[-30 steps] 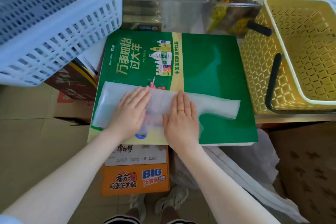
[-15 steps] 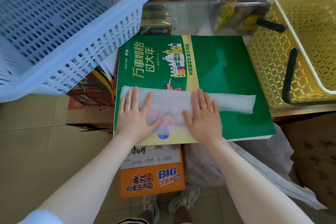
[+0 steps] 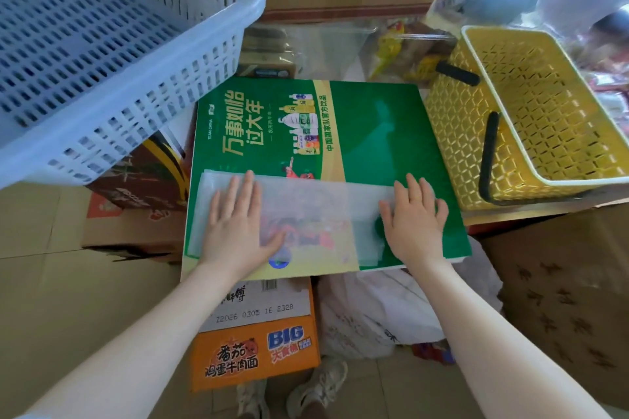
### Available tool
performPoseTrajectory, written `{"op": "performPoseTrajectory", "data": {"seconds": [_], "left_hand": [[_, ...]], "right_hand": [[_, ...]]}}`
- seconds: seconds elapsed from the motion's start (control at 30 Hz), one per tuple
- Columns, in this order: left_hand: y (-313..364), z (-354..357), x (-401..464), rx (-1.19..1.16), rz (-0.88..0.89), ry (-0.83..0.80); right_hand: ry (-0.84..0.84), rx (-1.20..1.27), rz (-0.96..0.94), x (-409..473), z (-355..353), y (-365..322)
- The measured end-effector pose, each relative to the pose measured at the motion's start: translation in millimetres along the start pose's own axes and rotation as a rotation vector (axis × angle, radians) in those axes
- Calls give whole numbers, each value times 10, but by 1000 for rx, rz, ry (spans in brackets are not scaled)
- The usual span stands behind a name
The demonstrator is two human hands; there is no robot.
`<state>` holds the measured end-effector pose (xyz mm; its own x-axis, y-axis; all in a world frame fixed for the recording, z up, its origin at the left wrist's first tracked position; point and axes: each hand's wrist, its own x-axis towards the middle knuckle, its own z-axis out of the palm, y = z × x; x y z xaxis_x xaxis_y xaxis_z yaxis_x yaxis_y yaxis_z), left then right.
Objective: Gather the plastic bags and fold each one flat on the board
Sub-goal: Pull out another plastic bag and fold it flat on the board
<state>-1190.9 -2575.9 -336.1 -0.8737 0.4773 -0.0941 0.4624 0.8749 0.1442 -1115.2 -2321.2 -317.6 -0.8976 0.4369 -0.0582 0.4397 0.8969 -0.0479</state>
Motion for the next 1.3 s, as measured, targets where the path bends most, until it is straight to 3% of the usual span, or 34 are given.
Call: {"op": "performPoseTrajectory", "data": {"seconds": [0.07, 0.2, 0.4, 0.5, 0.57, 0.7, 0.83, 0.9, 0.97, 1.03, 1.07, 1.13, 1.2, 1.3], "left_hand": [[200, -13, 9, -32, 124, 1], [595, 25, 41, -67, 213, 16], [1007, 96, 66, -60, 34, 11], [1170, 145, 165, -72, -102, -83], [1229, 188, 253, -51, -101, -159], [1255, 261, 395, 60, 130, -189], [1377, 243, 545, 57, 629, -253], [1470, 229, 557, -94, 787, -296], [1478, 208, 439, -491, 676, -219], [1350, 105, 230, -949, 368, -139], [1272, 14, 114, -1118, 228, -140], [1106, -64, -86, -1249, 83, -216], [1068, -107, -212, -1116, 94, -312], [1196, -59, -191, -825, 44, -227]], "right_hand": [[30, -38, -83, 119, -28, 35], [-131, -138, -108, 352, -88, 250], [-249, -41, 12, 251, -147, 520], [-354, 178, 28, 87, -203, 602], [-391, 347, 54, -31, -264, 680], [-544, 891, 104, -298, -520, 889], [-619, 1061, -89, -472, -785, 933], [-771, 1309, -79, -487, -892, 922], [-908, 1579, -62, -429, -953, 926], [-822, 1558, -60, -342, -958, 871], [-699, 1459, -38, -277, -909, 819], [-429, 1282, 63, -128, -762, 699], [-266, 1182, 93, 28, -593, 562], [-148, 1127, 136, 236, -393, 397]]}}
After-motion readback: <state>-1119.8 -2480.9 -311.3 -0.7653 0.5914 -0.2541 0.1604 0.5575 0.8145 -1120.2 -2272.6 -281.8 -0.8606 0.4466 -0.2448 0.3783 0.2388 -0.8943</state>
